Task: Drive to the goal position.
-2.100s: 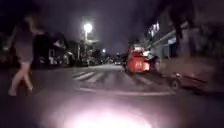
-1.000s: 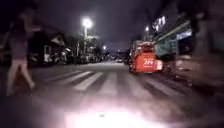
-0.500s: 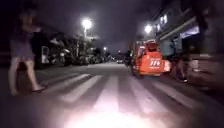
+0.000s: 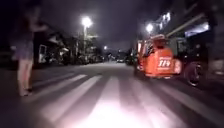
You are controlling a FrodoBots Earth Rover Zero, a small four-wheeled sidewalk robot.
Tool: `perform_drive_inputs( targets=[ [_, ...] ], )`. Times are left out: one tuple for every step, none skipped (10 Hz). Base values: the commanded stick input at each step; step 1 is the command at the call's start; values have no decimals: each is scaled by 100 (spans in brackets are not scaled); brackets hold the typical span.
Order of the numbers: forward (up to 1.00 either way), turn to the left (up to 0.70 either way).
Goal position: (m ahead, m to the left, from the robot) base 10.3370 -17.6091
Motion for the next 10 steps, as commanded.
perform_drive_inputs(
  targets=[
    [100, 0],
    [100, 0],
    [100, 0],
    [100, 0],
    [100, 0],
    [100, 0],
    [100, 0],
    [100, 0],
    [100, 0],
    [100, 0]
  ],
)
